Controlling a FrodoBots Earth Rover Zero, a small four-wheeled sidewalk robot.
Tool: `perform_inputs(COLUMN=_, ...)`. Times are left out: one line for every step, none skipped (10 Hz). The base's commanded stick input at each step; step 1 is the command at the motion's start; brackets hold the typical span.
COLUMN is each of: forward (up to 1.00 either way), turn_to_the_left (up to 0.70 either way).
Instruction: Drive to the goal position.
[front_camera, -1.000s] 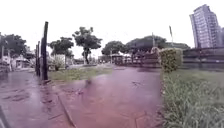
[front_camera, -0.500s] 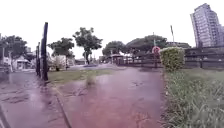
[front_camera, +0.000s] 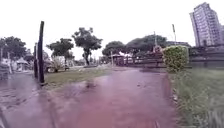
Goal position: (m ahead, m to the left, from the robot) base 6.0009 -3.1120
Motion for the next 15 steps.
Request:
perform_inputs(forward=1.00, turn_to_the_left=-0.15)
perform_inputs(forward=1.00, turn_to_the_left=-0.15)
perform_inputs(forward=1.00, turn_to_the_left=-0.15)
perform_inputs(forward=1.00, turn_to_the_left=-0.14)
perform_inputs(forward=1.00, turn_to_the_left=-0.18)
perform_inputs(forward=1.00, turn_to_the_left=-0.25)
perform_inputs(forward=1.00, turn_to_the_left=-0.32)
perform_inputs(forward=1.00, turn_to_the_left=-0.39)
perform_inputs(forward=1.00, turn_to_the_left=-0.24)
perform_inputs(forward=1.00, turn_to_the_left=-0.02)
perform_inputs(forward=1.00, turn_to_the_left=-0.10)
perform_inputs(forward=1.00, turn_to_the_left=-0.19)
perform_inputs(forward=1.00, turn_to_the_left=-0.28)
perform_inputs(forward=1.00, turn_to_the_left=-0.38)
perform_inputs(forward=1.00, turn_to_the_left=-0.01)
